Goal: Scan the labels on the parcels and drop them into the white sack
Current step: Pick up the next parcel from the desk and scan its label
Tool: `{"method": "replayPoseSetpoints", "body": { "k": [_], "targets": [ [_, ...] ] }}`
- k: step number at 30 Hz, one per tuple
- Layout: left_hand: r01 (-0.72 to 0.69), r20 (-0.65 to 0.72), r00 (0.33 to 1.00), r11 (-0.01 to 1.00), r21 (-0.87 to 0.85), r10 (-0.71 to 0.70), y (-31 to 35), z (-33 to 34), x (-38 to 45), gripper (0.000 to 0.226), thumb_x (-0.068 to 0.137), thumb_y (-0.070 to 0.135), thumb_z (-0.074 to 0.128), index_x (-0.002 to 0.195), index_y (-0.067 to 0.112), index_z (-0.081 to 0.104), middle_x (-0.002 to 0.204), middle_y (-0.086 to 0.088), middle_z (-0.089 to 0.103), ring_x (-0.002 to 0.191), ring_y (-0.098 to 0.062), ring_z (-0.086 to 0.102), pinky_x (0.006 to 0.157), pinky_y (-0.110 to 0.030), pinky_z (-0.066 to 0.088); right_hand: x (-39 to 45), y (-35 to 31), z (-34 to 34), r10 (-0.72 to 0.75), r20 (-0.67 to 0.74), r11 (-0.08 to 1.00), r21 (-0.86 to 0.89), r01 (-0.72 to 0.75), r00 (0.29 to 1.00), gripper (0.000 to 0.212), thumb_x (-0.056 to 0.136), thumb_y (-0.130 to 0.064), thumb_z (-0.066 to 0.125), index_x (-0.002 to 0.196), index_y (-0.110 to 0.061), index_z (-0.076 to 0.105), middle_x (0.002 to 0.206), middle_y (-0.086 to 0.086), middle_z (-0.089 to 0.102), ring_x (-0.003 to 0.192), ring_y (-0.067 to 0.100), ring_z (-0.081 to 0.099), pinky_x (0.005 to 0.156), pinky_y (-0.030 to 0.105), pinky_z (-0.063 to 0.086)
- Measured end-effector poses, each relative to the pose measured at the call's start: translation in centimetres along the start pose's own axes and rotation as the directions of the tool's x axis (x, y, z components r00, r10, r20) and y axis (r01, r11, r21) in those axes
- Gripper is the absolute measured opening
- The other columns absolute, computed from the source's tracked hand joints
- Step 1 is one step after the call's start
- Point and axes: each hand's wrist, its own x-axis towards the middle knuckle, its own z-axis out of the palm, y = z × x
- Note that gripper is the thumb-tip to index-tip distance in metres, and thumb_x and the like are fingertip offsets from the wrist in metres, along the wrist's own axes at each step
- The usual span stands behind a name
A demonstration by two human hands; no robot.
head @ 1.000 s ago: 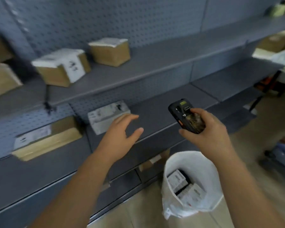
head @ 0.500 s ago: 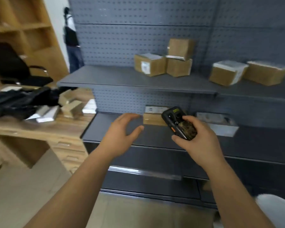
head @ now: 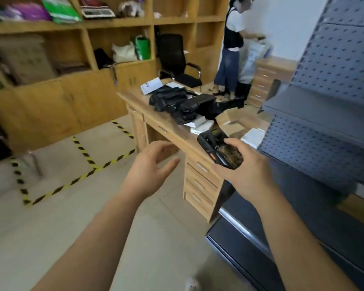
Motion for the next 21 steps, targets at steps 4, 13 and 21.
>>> {"method": "replayPoseSetpoints", "body": {
  "k": [4,13,21],
  "targets": [
    [0.114,-0.126,0.987,0.989,0.089,-0.103,-5.2,-4.3,3.7,0.043,0.091,0.041,0.063,0.13,0.026,0.057,0.125,0.012,0.059,0.119,-0.007,0.052,0.103,-0.037,0.045,7.4,-2.9,7.4,-0.125,0.084,0.991,0.063,0.12,0.989,0.061,0.072,-0.042,0.083,0.127,-0.04,0.056,0.103,-0.02,0.055,0.097,0.007,0.053,0.083,0.025,0.044],
    [0.315,-0.368,0.901,0.929,0.196,-0.228,-11.6,-14.2,13.8,0.043,0.092,0.041,0.062,0.131,0.026,0.056,0.127,0.013,0.056,0.118,-0.003,0.05,0.102,-0.032,0.045,25.0,-9.4,18.7,-0.388,0.155,0.907,0.237,0.348,0.908,0.066,0.069,-0.046,0.083,0.129,-0.039,0.055,0.121,-0.015,0.059,0.112,0.011,0.055,0.096,0.039,0.049],
    [0.392,-0.463,0.841,0.905,0.167,-0.279,-17.2,-16.8,20.1,0.04,0.093,0.039,0.062,0.132,0.028,0.055,0.119,0.022,0.051,0.114,0.002,0.047,0.098,-0.022,0.039,33.4,-12.5,25.9,-0.483,0.212,0.855,0.325,0.404,0.85,0.063,0.072,-0.028,0.086,0.129,-0.029,0.059,0.109,-0.017,0.055,0.1,0.006,0.051,0.084,0.022,0.041]
  ]
}}
